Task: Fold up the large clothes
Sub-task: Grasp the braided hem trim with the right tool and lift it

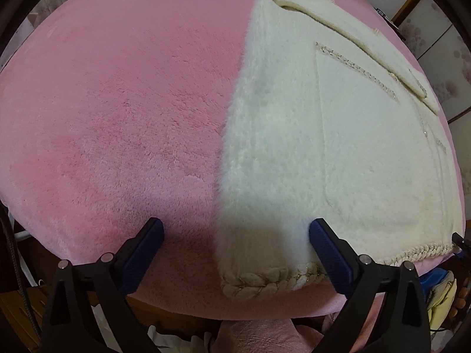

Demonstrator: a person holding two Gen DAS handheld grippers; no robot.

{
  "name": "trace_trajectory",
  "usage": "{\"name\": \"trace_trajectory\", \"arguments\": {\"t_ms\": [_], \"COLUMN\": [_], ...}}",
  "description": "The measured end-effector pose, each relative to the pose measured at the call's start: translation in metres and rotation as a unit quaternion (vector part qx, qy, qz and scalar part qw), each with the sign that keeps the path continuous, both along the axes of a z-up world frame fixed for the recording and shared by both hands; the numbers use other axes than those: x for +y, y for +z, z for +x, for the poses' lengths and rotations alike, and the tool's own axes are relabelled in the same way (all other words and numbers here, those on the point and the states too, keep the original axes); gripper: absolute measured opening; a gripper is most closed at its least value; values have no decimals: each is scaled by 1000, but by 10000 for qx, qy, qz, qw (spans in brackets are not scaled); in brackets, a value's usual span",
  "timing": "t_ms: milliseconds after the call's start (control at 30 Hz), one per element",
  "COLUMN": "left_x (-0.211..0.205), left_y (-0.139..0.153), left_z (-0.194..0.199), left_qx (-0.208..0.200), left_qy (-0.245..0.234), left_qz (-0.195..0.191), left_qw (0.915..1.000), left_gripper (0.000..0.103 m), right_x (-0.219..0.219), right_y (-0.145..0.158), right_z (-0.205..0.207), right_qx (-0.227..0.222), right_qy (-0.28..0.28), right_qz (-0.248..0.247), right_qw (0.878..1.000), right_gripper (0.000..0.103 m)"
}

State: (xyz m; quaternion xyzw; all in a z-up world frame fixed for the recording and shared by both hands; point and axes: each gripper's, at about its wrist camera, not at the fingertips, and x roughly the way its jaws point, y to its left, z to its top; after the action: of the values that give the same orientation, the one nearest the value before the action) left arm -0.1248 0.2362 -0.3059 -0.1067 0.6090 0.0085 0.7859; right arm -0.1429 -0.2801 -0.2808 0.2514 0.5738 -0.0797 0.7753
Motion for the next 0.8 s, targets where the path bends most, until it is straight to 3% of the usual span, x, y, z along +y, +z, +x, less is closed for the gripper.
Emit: {"name": "trace_trajectory", "arguments": {"t_ms": [167,233,267,300,333,400,533,633,800], "left_x": [-8,-8,-10,-12,-17,-28,-41,-36,-24], "left_y": [-4,-5,-3,-1,2,10,21,37,79], "left_z": [4,6,8,10,15,22,33,37,39], "left_qx": [63,160,218,257,311,466,729,773,456], "left_qy": [-69,-111,-168,-220,-287,-456,-560,-373,-304], "left_qz": [111,121,121,123,104,90,351,99,-356], "left_qw": [9999,9997,9995,9994,9990,9978,9951,9963,9979], "left_gripper": [101,92,86,68,43,13,8,7,6], "right_x": [1,3,3,6,8,17,29,38,45], "right_y": [-8,-8,-9,-7,-5,2,21,44,89], "right_z": [8,10,11,13,14,18,23,28,32], "right_qx": [85,93,127,153,166,215,206,87,-95], "right_qy": [-60,-5,61,175,229,365,434,644,853], "right_qz": [110,146,130,117,4,-258,-398,-580,-1098], "right_qw": [9999,9999,9998,9997,9996,9988,9980,9962,9902], "right_gripper": [47,37,21,18,18,17,16,15,15]}}
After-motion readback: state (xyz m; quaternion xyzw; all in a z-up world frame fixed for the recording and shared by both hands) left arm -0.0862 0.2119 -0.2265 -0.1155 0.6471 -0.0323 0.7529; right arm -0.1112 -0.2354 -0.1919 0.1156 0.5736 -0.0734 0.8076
